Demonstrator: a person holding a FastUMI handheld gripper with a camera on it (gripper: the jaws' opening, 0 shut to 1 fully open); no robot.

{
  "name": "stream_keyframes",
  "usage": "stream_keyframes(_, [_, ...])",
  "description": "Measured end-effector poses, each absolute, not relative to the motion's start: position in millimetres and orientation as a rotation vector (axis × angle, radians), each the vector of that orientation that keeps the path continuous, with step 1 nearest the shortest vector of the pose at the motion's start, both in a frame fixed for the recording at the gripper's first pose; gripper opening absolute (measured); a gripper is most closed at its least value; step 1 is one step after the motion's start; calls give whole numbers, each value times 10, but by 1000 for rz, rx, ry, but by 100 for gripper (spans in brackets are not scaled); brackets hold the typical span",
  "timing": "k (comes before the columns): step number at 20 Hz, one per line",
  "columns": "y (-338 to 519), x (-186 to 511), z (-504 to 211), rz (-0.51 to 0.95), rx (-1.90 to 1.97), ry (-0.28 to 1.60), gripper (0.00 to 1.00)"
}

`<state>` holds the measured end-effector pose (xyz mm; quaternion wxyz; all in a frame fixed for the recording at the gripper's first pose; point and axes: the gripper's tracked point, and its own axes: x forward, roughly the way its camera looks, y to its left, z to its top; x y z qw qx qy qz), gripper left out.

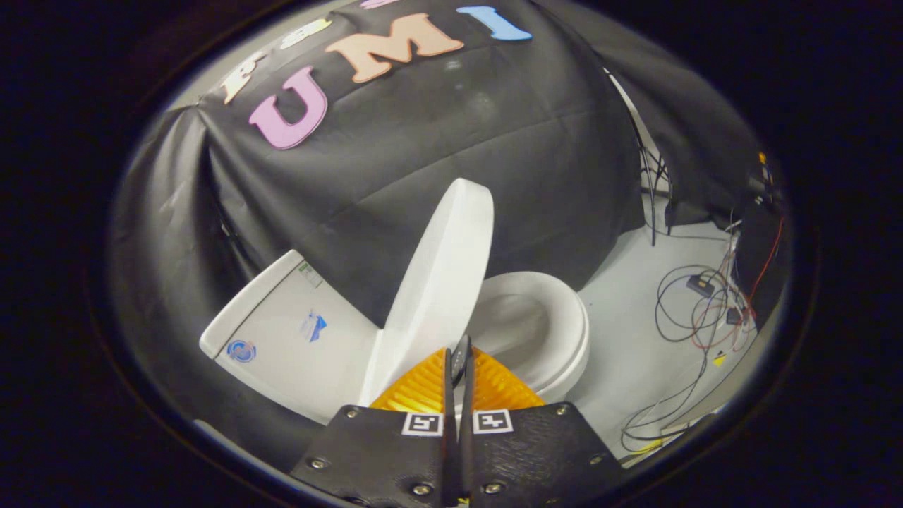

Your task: Open the toilet lid.

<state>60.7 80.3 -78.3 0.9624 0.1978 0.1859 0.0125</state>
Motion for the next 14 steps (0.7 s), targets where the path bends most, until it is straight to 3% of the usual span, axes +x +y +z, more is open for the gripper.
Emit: stream_keyframes(14, [1194, 528, -385, 64, 269, 301, 1])
